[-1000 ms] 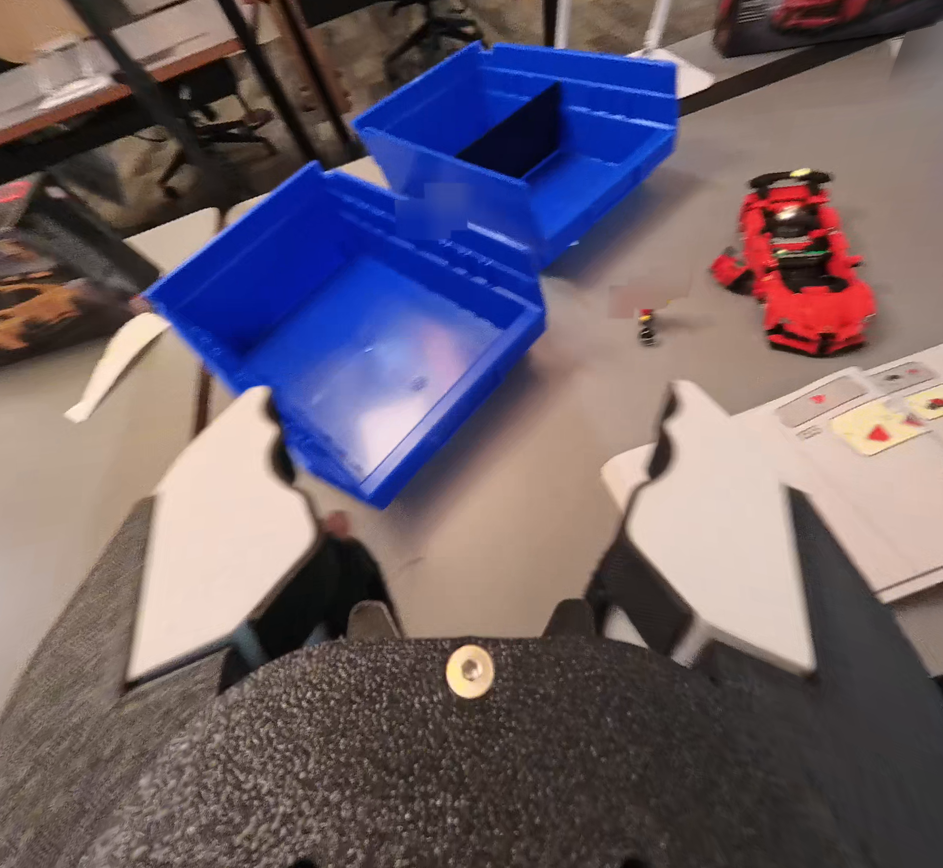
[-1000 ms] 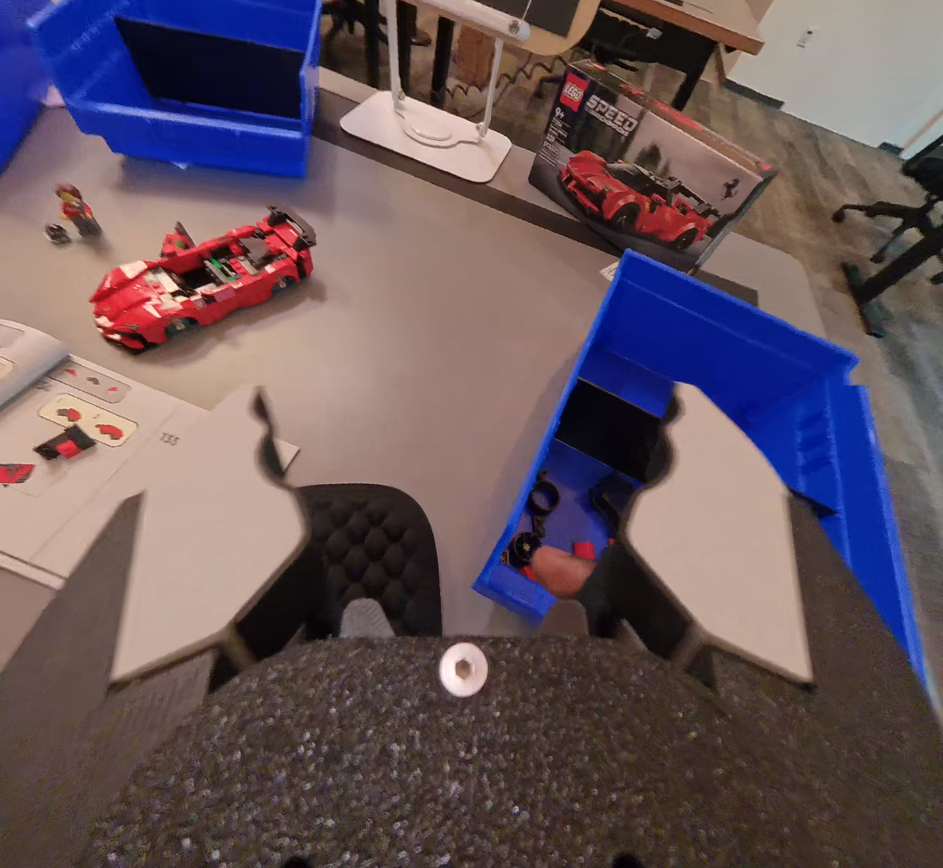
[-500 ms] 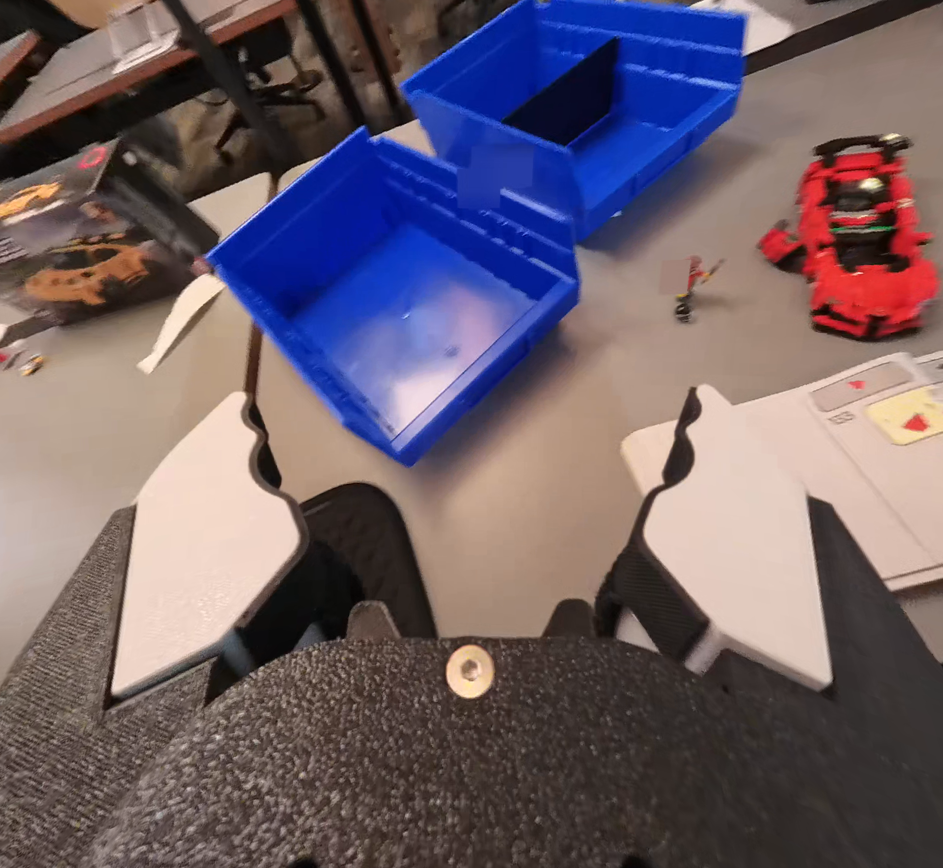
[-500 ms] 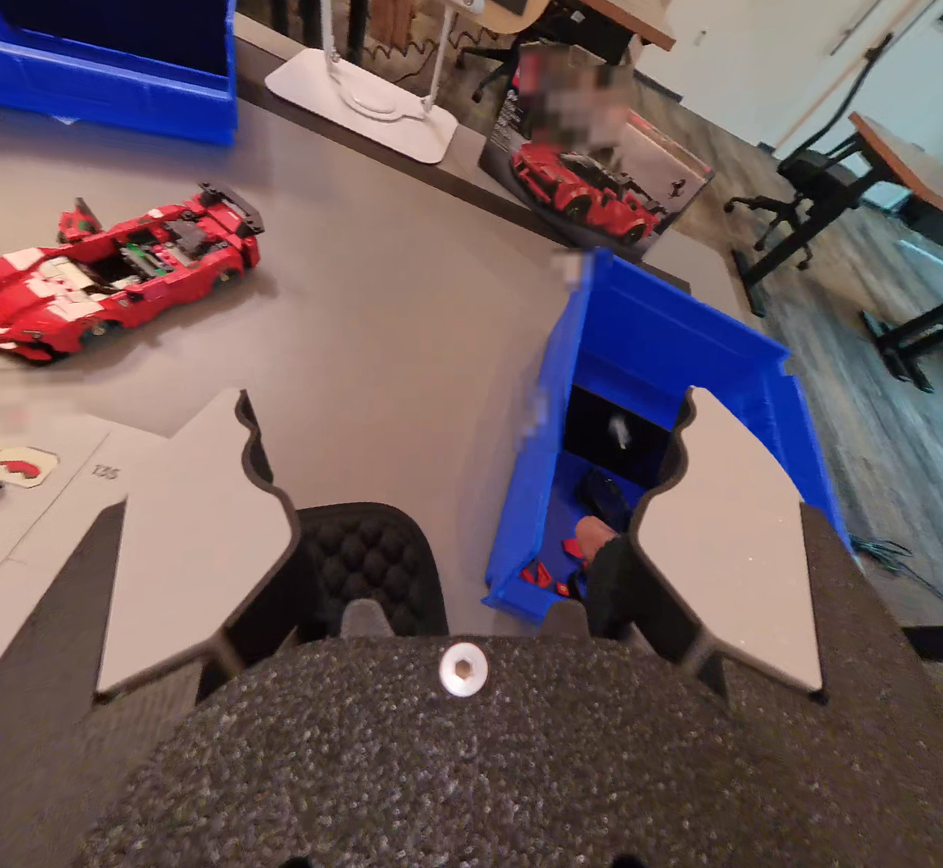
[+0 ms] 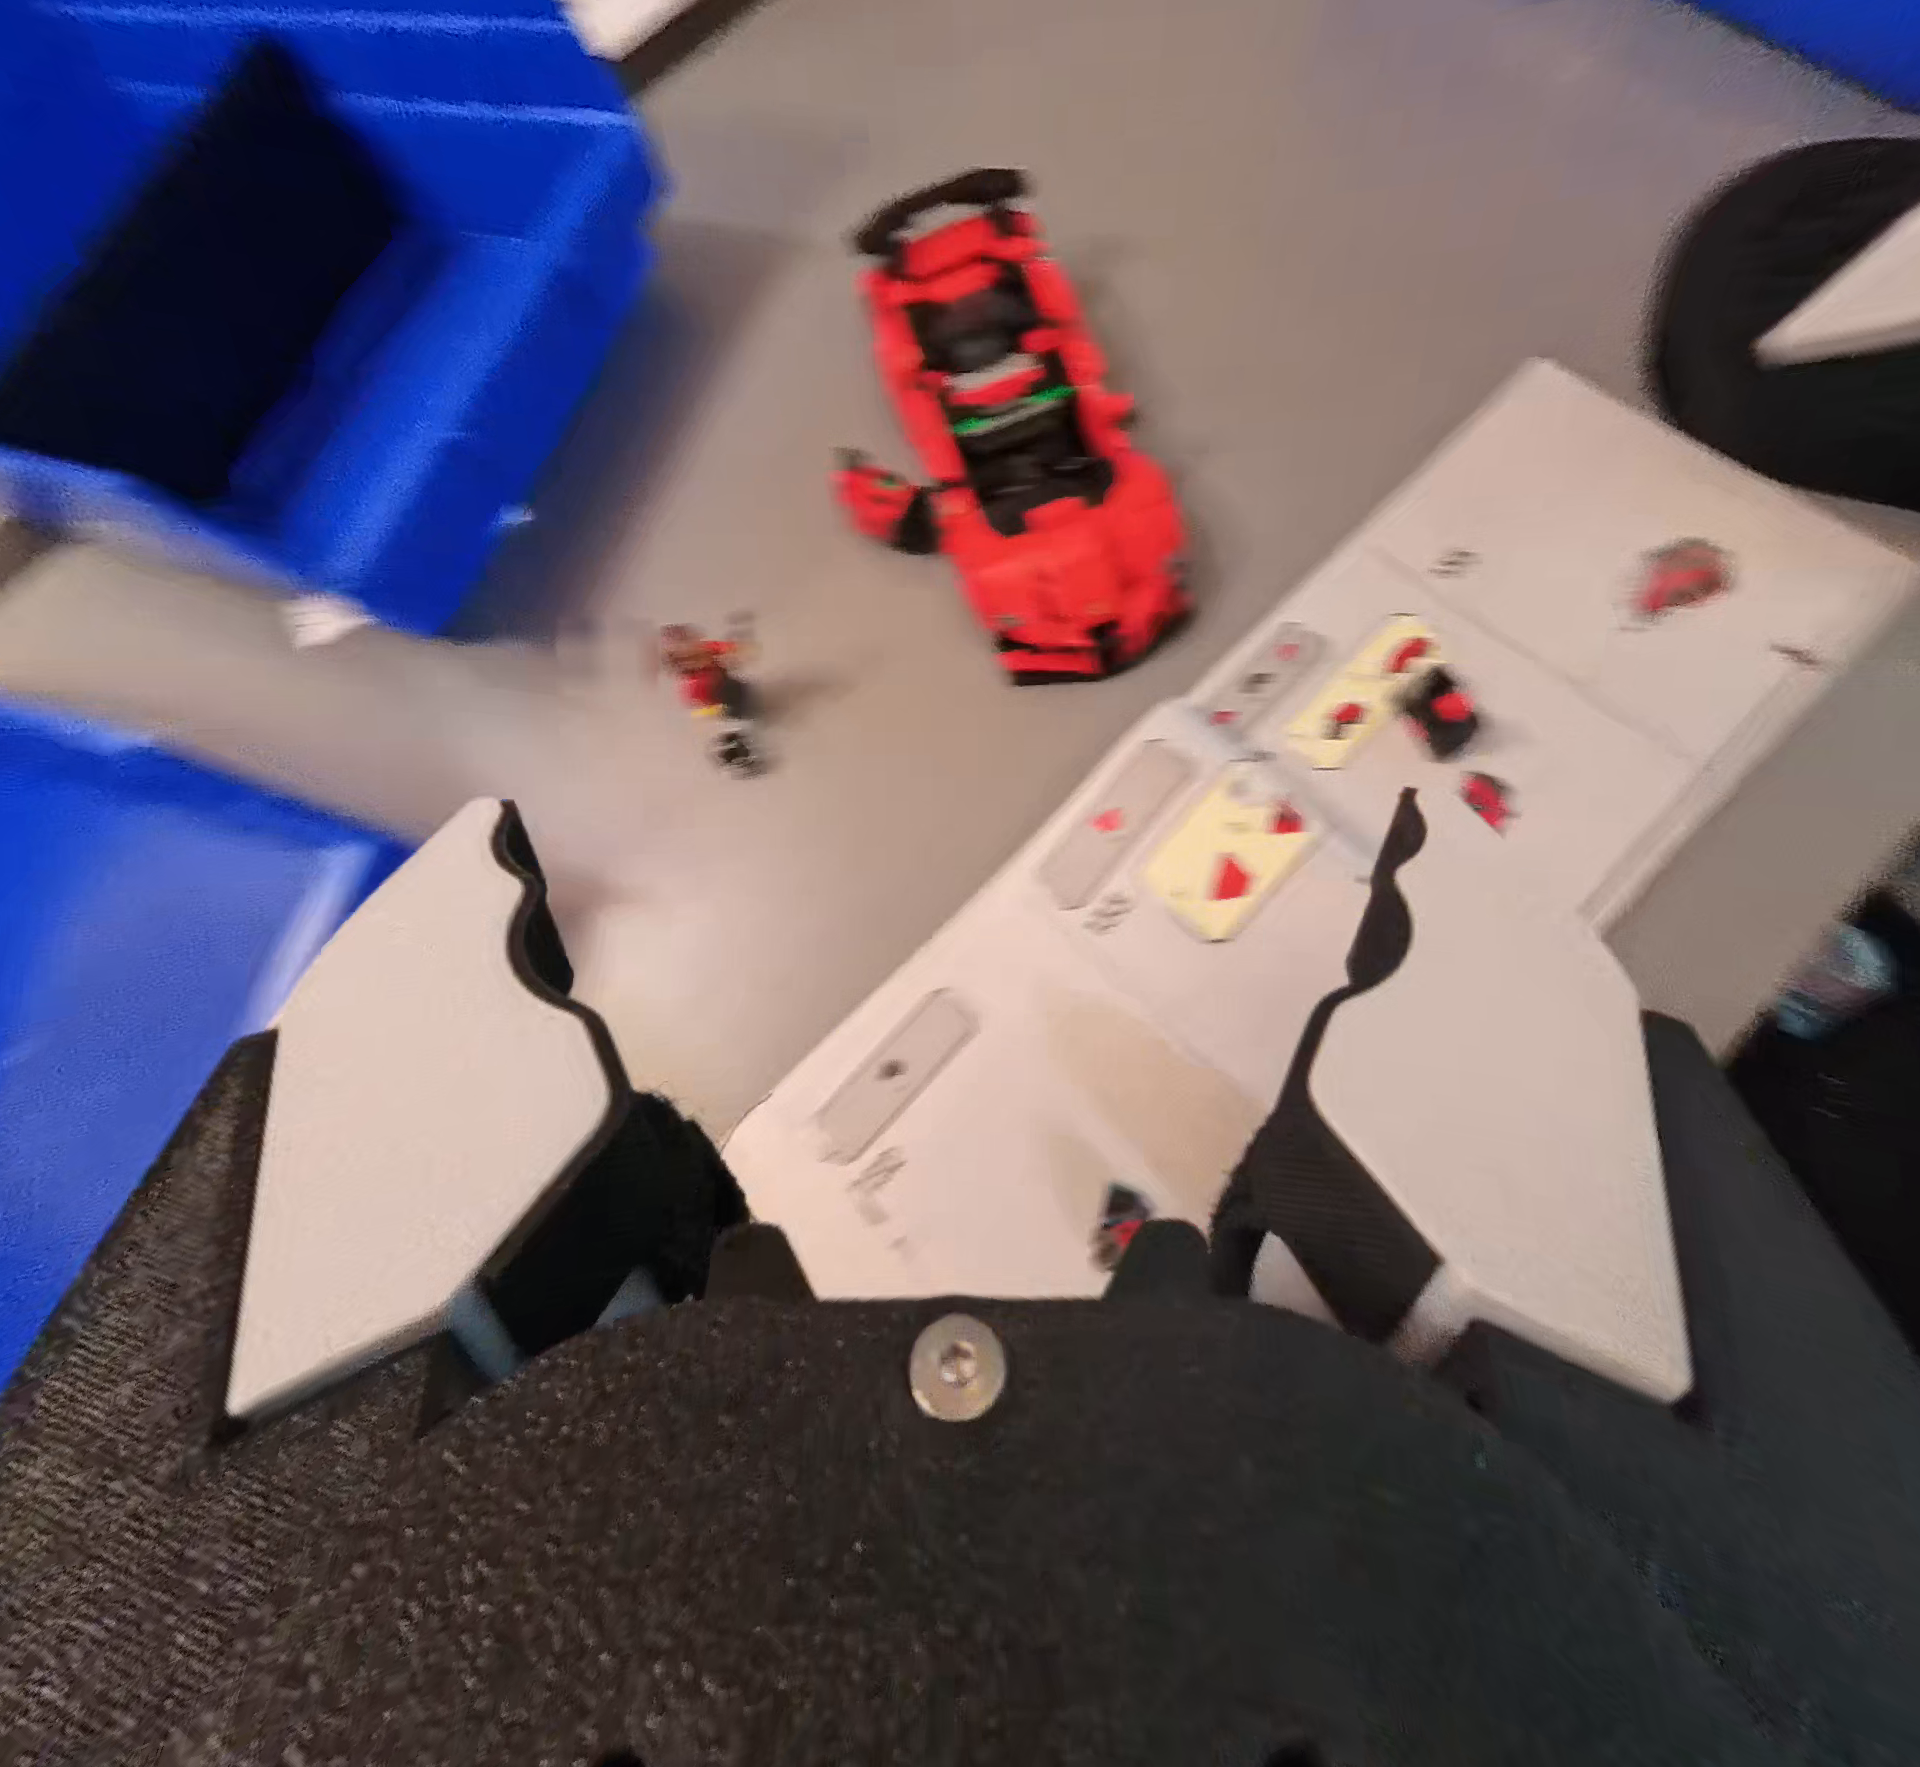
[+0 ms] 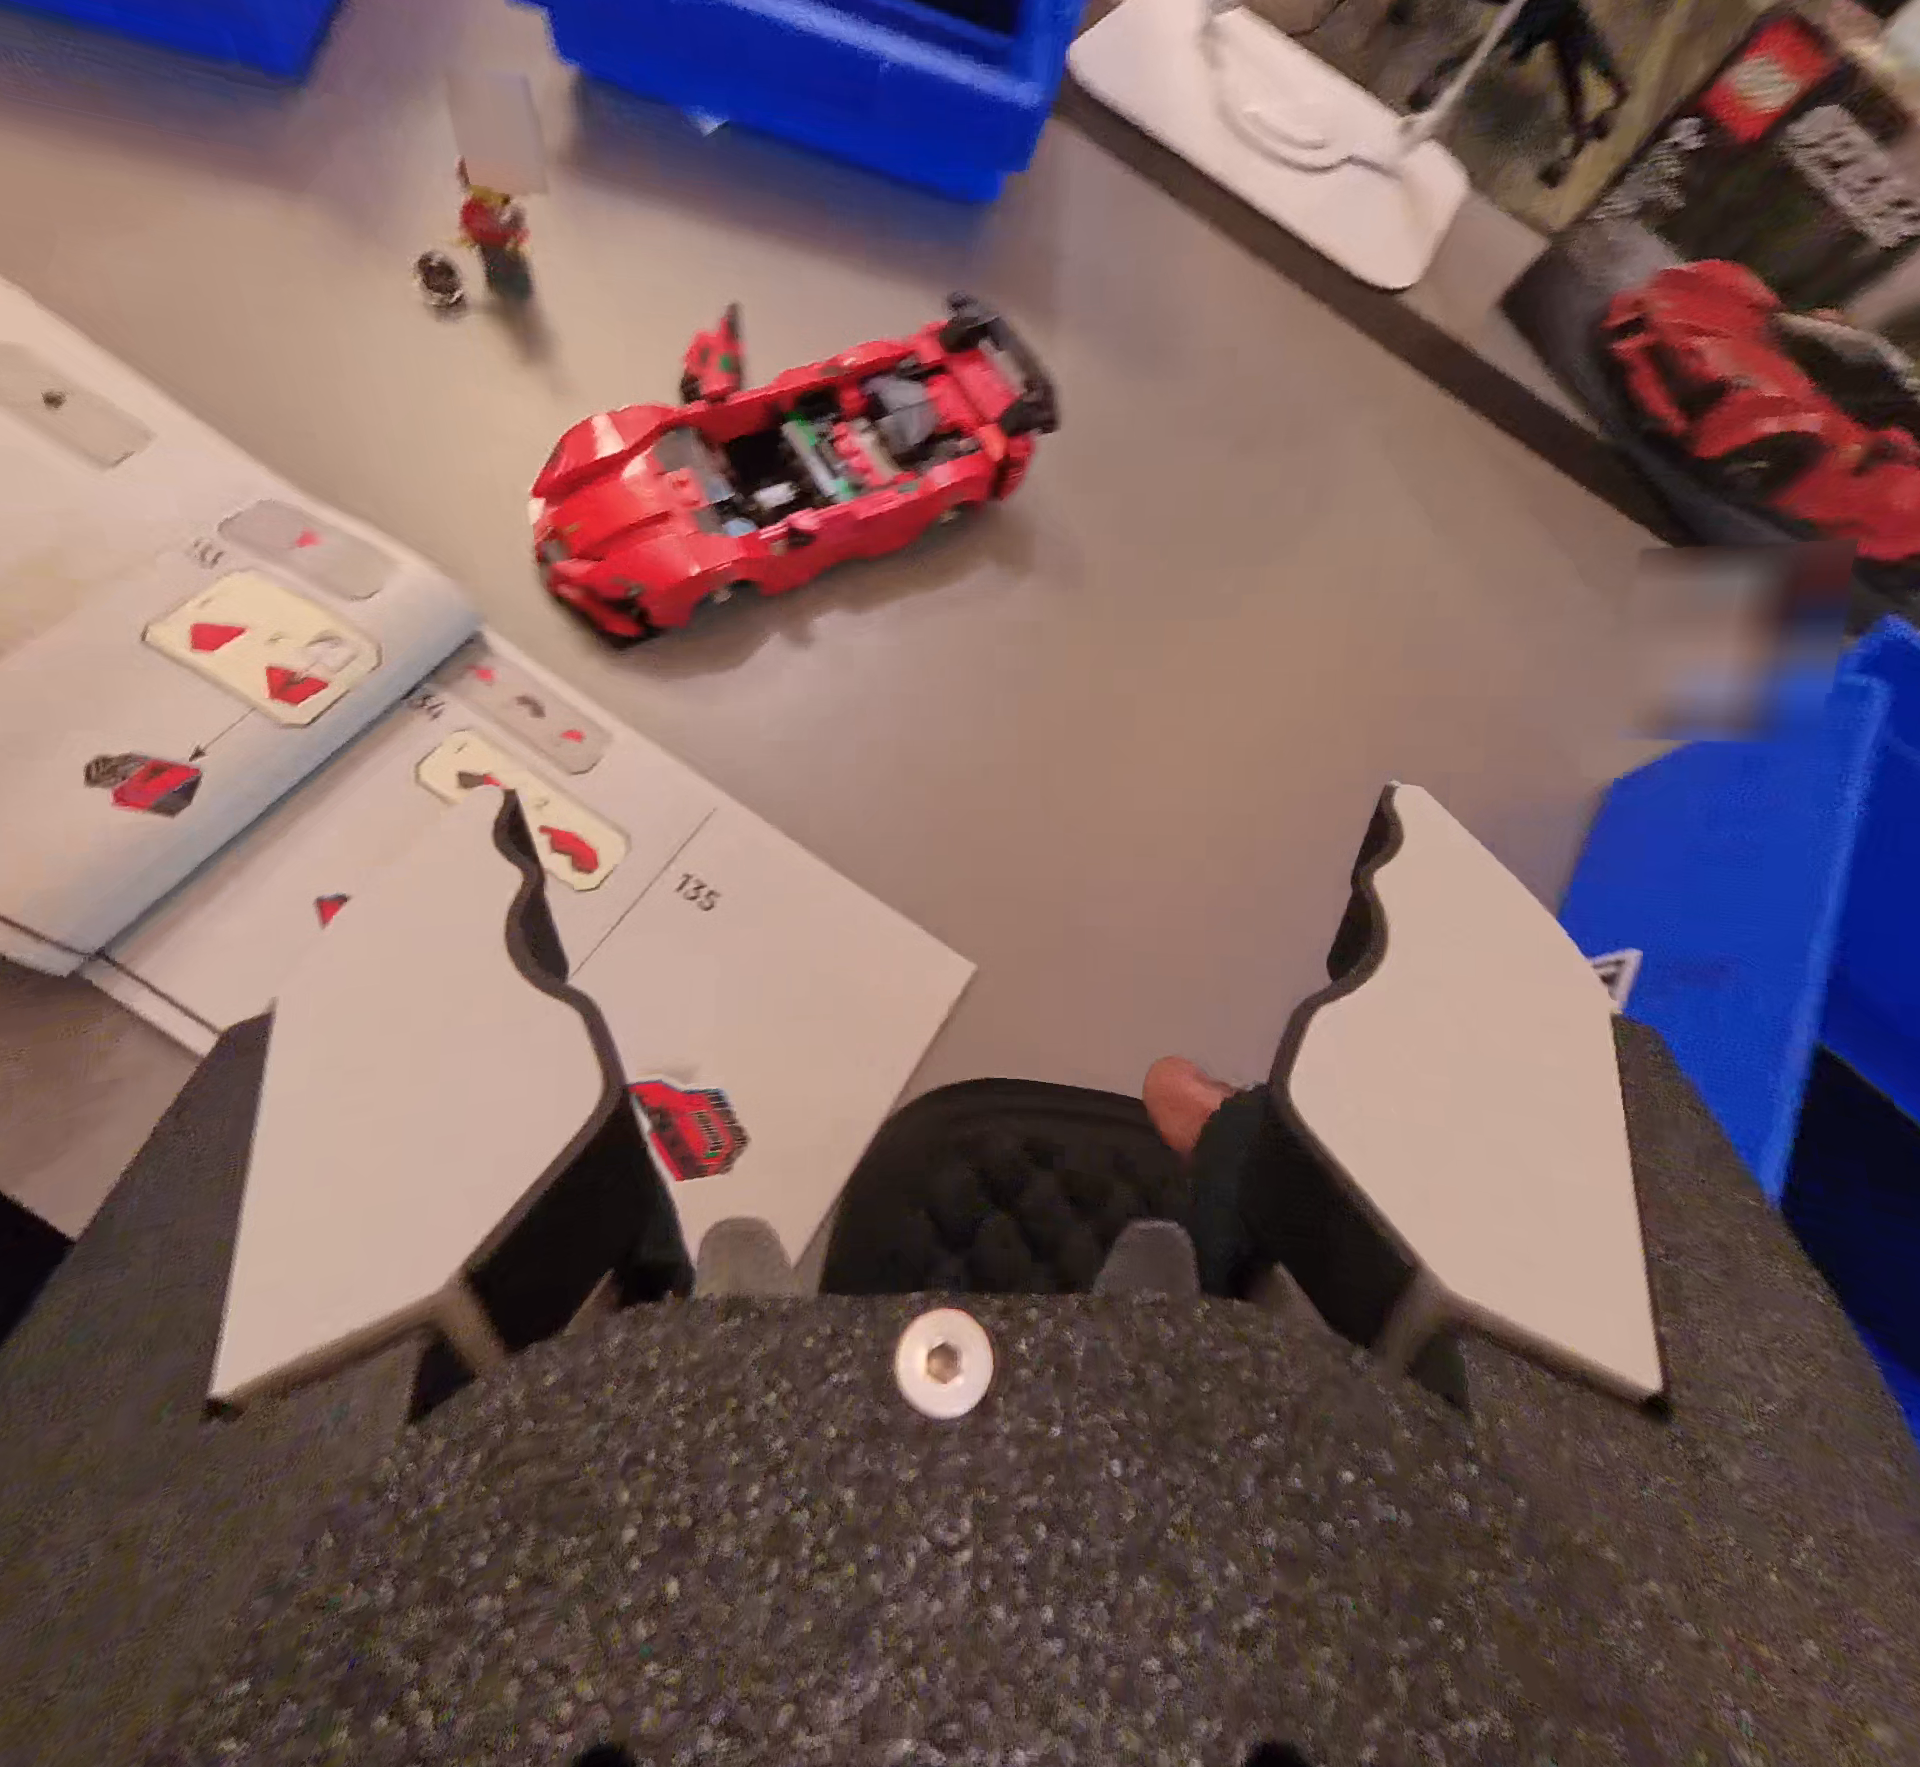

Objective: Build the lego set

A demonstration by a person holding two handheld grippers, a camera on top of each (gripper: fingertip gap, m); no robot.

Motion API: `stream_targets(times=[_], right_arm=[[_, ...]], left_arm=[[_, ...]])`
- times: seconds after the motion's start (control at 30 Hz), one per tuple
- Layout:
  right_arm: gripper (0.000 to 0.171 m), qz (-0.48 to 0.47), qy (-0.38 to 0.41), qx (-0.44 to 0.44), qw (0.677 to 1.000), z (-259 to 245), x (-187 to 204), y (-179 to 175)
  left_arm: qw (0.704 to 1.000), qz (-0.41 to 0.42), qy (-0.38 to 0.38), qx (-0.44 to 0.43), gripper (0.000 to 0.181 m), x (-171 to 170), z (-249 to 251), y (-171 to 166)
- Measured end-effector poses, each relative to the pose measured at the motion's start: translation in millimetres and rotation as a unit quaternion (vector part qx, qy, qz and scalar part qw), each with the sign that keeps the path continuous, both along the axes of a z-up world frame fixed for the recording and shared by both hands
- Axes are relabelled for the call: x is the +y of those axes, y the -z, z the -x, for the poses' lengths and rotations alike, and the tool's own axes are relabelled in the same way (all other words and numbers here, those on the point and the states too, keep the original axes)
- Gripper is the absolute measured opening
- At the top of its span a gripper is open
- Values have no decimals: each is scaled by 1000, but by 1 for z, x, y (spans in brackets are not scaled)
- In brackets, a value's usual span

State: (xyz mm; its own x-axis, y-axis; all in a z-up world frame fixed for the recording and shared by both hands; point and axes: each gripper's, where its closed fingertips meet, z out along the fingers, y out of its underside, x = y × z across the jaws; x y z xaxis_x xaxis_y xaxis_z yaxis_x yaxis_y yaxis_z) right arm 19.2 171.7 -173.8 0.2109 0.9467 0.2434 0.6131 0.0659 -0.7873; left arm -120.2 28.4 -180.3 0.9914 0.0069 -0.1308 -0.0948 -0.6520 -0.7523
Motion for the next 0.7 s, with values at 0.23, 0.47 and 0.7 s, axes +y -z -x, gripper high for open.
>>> stream_targets(times=[0.23, 0.47, 0.7], right_arm=[[143, -11, -27, -62, 998, 14, -20, 30], [142, -9, -29, -70, 997, 15, -23, 35], [141, -10, -40, -78, 996, 14, -31, 34]], left_arm=[[998, 66, 13, 19, 146, 13, -12, 36], [997, 70, 7, 37, 146, 8, -10, 32], [996, 77, 19, 34, 146, 5, -16, 33]])
